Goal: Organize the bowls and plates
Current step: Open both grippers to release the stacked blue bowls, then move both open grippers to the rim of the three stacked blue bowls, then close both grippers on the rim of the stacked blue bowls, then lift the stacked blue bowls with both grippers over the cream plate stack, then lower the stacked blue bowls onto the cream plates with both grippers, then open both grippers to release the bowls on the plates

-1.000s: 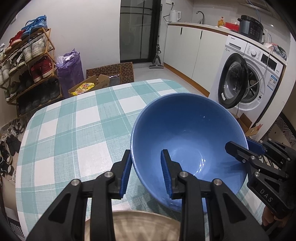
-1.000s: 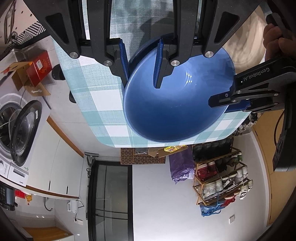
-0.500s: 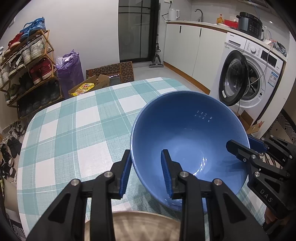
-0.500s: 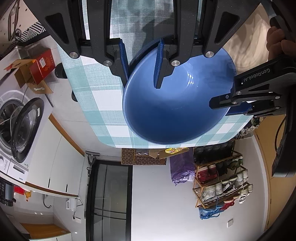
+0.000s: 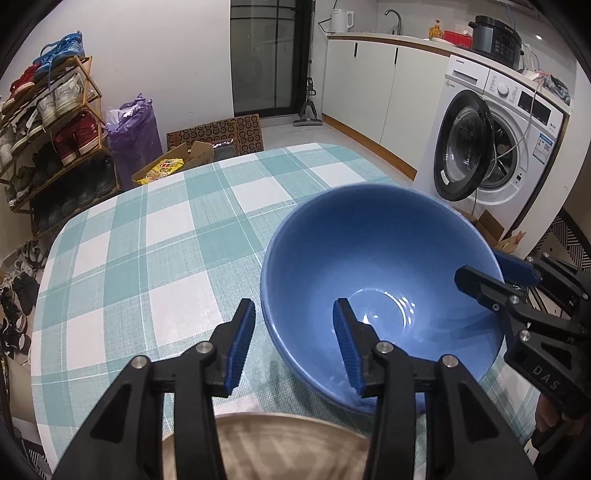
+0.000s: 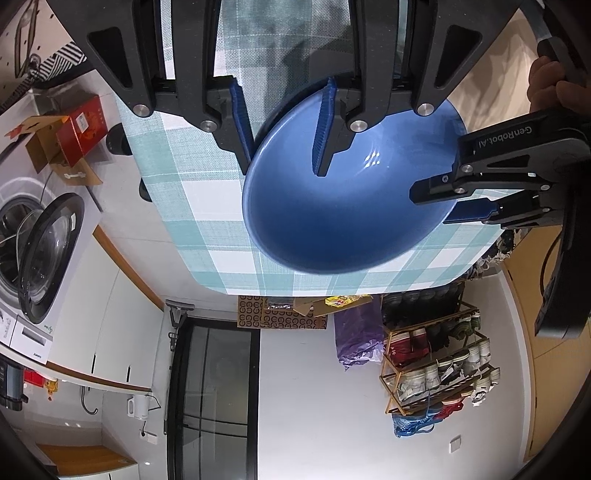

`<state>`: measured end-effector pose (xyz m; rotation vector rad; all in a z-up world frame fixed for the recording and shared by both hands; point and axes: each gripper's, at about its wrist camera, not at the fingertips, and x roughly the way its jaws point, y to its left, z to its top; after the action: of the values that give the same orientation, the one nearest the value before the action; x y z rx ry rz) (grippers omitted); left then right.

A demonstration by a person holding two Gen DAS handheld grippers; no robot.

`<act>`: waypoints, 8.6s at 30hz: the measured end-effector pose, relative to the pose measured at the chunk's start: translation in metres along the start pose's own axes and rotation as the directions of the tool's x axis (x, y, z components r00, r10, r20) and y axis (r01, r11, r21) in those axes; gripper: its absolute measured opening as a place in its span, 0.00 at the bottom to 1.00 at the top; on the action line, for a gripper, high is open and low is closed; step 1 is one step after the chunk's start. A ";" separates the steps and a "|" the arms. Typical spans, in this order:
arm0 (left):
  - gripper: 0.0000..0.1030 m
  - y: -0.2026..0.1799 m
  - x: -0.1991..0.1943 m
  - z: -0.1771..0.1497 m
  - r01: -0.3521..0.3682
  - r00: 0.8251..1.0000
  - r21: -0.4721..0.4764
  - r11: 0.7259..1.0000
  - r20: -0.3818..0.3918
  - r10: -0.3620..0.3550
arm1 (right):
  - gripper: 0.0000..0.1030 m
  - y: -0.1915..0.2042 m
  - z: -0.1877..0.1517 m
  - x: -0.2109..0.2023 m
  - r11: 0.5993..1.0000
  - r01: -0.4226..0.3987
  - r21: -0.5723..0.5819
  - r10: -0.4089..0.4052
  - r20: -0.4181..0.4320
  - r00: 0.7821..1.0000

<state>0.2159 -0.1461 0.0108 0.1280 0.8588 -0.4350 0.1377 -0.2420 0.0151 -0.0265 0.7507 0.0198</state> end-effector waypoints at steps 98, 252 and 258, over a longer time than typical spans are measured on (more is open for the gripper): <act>0.44 -0.012 -0.033 -0.004 0.025 1.000 -0.071 0.997 0.004 -0.025 | 0.48 -0.031 -0.012 -0.019 0.918 -0.344 0.198 0.342 0.047 0.938; 1.00 0.075 -0.185 -0.178 -0.203 0.903 -0.228 0.952 0.332 0.272 | 0.99 0.095 -0.069 -0.101 0.852 -0.484 -0.201 0.506 0.073 0.859; 1.00 0.072 -0.191 -0.193 -0.202 0.886 -0.258 0.945 0.363 0.288 | 0.99 0.084 -0.088 -0.113 0.852 -0.484 -0.198 0.511 0.116 0.852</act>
<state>0.0012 0.0339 0.0246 -0.0512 0.4727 -0.1166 -0.0069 -0.1619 0.0265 0.0167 0.5706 0.5788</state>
